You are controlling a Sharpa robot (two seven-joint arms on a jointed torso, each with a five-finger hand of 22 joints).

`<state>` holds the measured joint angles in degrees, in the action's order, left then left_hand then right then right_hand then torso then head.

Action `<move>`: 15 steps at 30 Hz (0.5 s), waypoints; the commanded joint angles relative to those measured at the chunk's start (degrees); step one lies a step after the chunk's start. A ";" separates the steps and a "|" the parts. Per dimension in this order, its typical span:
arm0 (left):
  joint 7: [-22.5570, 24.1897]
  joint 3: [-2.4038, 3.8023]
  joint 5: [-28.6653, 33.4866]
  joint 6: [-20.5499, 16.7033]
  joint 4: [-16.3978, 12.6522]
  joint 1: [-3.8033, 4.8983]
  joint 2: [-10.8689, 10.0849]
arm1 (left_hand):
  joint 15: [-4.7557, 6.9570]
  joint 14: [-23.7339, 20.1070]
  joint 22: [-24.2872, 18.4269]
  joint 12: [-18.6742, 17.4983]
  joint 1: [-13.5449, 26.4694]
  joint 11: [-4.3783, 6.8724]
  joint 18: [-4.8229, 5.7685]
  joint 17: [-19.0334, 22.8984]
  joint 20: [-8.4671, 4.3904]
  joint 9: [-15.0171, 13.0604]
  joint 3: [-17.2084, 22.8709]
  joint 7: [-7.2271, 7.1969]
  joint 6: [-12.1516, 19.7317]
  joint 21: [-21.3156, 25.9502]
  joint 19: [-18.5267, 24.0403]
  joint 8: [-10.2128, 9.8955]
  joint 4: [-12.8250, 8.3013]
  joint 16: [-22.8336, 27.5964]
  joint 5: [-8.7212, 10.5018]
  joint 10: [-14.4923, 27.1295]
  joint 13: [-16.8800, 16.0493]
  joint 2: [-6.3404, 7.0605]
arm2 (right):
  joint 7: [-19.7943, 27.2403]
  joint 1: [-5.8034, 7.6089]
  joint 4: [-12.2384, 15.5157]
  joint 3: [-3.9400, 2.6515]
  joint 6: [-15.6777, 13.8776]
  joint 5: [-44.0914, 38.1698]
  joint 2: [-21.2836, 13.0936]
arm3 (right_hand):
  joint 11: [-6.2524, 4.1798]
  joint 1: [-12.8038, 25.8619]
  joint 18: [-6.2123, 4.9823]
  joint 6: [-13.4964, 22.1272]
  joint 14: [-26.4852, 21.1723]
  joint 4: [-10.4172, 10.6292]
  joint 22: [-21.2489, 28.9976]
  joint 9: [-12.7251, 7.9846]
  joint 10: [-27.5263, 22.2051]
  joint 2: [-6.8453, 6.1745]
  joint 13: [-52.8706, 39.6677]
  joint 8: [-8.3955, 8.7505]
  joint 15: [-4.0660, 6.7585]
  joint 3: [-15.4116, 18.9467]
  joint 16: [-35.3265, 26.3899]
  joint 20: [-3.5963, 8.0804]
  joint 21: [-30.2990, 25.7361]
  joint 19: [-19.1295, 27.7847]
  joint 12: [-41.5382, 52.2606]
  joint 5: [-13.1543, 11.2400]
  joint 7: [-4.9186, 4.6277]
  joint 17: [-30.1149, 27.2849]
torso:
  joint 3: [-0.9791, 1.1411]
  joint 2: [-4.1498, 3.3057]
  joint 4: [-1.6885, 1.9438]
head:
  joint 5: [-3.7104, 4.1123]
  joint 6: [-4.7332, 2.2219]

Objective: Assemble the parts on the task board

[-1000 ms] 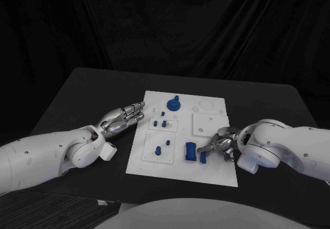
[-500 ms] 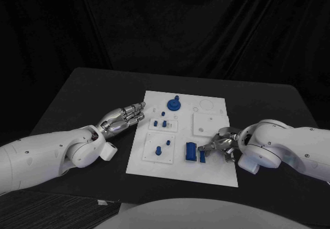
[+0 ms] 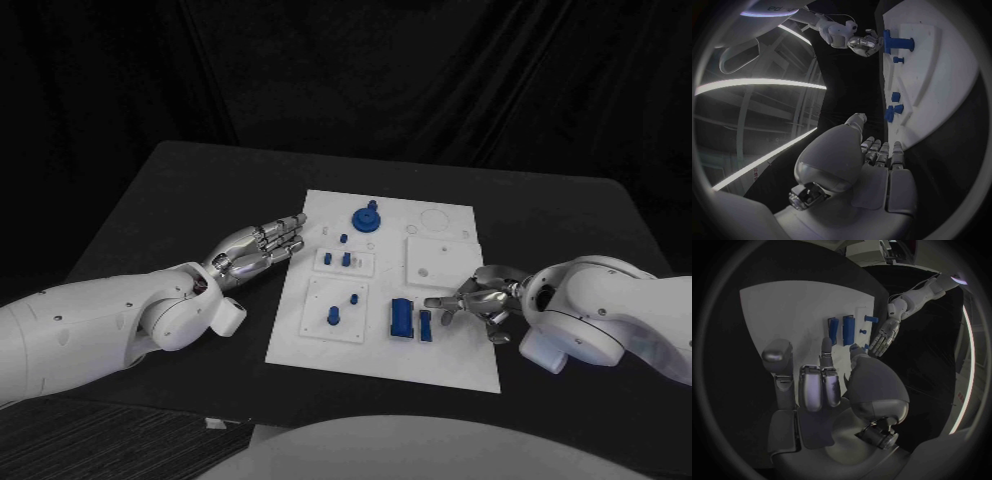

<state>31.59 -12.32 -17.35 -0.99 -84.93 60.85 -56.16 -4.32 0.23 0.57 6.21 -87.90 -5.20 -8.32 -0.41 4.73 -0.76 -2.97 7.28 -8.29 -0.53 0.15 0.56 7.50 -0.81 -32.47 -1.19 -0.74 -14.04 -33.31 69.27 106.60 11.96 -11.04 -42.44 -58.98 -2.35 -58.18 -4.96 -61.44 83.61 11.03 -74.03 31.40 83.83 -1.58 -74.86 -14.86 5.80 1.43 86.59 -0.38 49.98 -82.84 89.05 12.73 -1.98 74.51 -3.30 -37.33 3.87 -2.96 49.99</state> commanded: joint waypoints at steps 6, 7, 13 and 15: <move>2.64 0.05 0.25 0.27 -0.21 -0.10 -0.03 | -0.59 -0.23 -0.49 1.42 0.14 -0.35 4.14 0.41 0.35 -0.57 1.23 0.26 -0.11 0.44 -0.26 0.84 -0.35 0.81 -0.99 0.00 -0.56 0.06 | 13.08 -0.03 4.81 -0.02 -8.03 -20.86 -3.32 | 0.48 -14.02 -0.67 11.09 6.00 -5.23 -8.60 13.95 6.17 -0.34 -15.14 -14.84 0.06 1.07 2.53 0.12 6.26 -1.85 0.95 7.32 -0.02 13.55 | 0.03 0.00 -0.01 | 0.10 0.01; 2.65 0.05 0.25 0.26 -0.20 -0.11 -0.03 | -0.59 -0.23 -0.49 1.42 0.14 -0.35 4.14 0.41 0.35 -0.57 1.23 0.26 -0.11 0.44 -0.26 0.84 -0.35 0.81 -0.99 0.00 -0.56 0.06 | 14.41 -0.73 5.46 -0.01 -8.72 -25.18 -3.78 | 0.20 -15.58 -0.50 13.20 6.07 -5.48 -8.71 15.83 6.17 -0.23 -15.14 -17.27 -0.03 1.35 2.70 -0.10 6.90 -1.86 0.95 7.37 0.12 13.90 | 0.04 0.04 0.00 | 0.13 0.01; 2.60 0.05 0.25 0.33 -0.13 -0.12 -0.02 | -0.59 -0.23 -0.49 1.44 0.13 -0.35 4.12 0.41 0.37 -0.58 1.27 0.26 -0.15 0.44 -0.26 0.85 -0.41 0.81 -1.03 -0.02 -0.56 0.08 | 15.79 -3.43 5.72 -0.01 -8.51 -32.79 -4.08 | -0.63 -19.60 -0.53 16.79 6.16 -4.94 -8.76 23.85 6.17 -0.07 -15.14 -29.22 0.46 3.10 2.94 0.26 7.51 -1.57 0.95 6.70 0.79 14.40 | 0.01 0.08 0.00 | 0.02 0.01; 2.57 0.05 0.25 0.34 -0.15 -0.13 -0.04 | -0.59 -0.23 -0.49 1.44 0.13 -0.35 4.12 0.41 0.37 -0.58 1.27 0.26 -0.15 0.44 -0.26 0.85 -0.41 0.81 -1.03 -0.02 -0.56 0.08 | 15.83 -4.38 5.52 0.00 -8.19 -34.10 -3.99 | -1.11 -20.73 -0.57 17.95 6.16 -4.64 -8.75 29.02 6.17 0.12 -15.14 -35.83 0.87 3.89 2.92 0.60 7.65 -1.49 0.95 7.18 1.63 14.37 | 0.01 0.05 0.02 | 0.00 0.01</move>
<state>32.72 -12.32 -17.35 -1.00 -84.94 60.80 -56.22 -4.32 0.23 0.57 6.22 -87.90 -5.20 -8.32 -0.41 4.74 -0.77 -2.97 7.28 -8.30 -0.53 0.15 0.56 7.50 -0.81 -32.47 -1.19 -0.75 -14.04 -20.19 65.44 112.14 11.95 -17.72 -68.77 -62.98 -3.18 -77.60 -4.95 -44.11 83.93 6.40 -74.04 60.47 83.03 -1.43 -74.87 -49.41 6.27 3.42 88.57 -0.08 55.96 -83.72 89.05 19.71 -0.34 74.51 -3.28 -37.27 3.87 -2.87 49.99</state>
